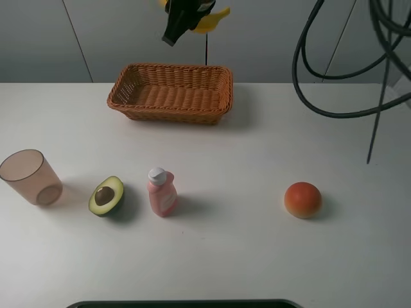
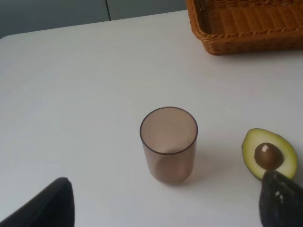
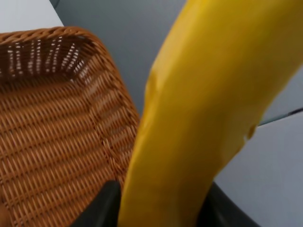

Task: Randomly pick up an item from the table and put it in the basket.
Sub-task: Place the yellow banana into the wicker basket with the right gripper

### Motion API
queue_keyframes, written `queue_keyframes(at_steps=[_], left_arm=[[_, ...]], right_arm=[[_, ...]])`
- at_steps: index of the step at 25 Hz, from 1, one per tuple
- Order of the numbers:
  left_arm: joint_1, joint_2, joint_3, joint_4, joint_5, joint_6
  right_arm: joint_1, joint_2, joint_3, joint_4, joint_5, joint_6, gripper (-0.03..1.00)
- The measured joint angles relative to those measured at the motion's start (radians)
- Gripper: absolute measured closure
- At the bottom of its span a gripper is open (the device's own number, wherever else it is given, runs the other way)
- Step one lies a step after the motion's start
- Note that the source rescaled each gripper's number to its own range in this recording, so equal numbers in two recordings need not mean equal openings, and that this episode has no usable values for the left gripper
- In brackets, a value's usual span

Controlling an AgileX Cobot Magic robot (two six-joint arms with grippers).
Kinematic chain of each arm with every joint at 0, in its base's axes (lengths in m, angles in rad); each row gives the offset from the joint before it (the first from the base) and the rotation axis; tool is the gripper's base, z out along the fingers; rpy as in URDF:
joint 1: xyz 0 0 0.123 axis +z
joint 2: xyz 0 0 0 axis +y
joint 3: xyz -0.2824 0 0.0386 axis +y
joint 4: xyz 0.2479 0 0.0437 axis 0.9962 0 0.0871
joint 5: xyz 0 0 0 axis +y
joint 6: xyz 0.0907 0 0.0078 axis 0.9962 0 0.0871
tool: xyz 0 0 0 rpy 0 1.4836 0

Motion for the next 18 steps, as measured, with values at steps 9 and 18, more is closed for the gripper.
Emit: queue_keyframes(at_steps=[9,18], left_arm=[[0.0,0.0,0.0,0.0,0.0,0.0],[0.0,0.0,0.0,0.0,0.0,0.0]], right_arm=[[0.0,0.264,-0.137,0.024,-0.02,-0.025,0.95],[0.0,0.4,-0.166,0.045,-0.021,-0.029,0.95]])
